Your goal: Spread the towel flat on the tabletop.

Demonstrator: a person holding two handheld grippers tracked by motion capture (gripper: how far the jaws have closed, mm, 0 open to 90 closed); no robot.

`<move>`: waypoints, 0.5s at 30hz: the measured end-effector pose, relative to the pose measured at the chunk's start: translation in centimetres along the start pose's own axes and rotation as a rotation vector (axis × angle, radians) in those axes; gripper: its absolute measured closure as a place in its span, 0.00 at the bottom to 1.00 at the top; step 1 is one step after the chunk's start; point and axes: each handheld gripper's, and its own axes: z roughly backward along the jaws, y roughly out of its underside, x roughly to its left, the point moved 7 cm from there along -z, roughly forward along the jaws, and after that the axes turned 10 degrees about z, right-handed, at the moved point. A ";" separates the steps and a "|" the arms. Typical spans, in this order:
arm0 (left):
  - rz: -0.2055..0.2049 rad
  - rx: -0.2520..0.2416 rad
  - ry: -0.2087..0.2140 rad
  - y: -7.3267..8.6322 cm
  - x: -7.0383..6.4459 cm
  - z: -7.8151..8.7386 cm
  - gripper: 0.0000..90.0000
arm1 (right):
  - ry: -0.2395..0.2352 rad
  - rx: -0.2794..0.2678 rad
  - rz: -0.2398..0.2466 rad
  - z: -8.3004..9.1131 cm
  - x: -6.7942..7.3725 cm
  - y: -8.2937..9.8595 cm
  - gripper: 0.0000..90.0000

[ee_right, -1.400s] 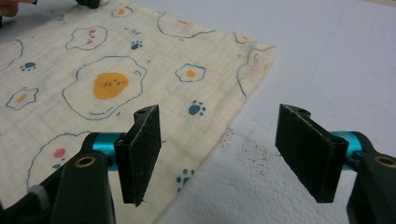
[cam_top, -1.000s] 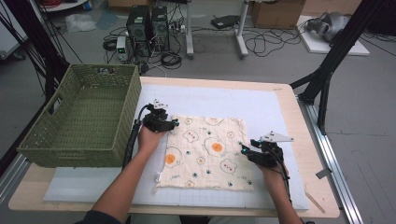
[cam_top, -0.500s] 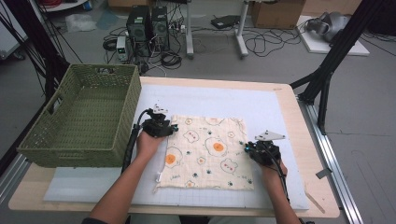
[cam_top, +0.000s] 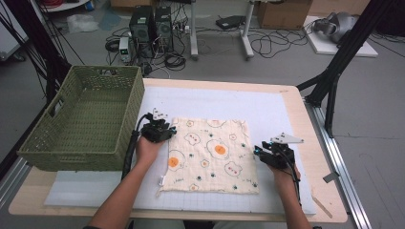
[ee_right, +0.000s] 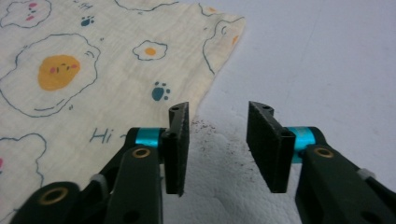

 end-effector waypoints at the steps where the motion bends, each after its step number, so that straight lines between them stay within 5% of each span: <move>1: 0.013 0.002 0.029 0.0 -0.1 0.3 0.49 | 0.009 -0.006 0.008 0.1 -0.2 0.0 0.56; 8: -0.001 -0.109 0.171 -0.6 -2.1 2.8 0.20 | -0.013 -0.073 0.033 1.2 -0.6 -0.7 0.29; 15: -0.041 -0.178 0.290 -0.3 -3.9 4.8 0.20 | -0.029 -0.097 0.030 2.1 -0.5 -0.9 0.13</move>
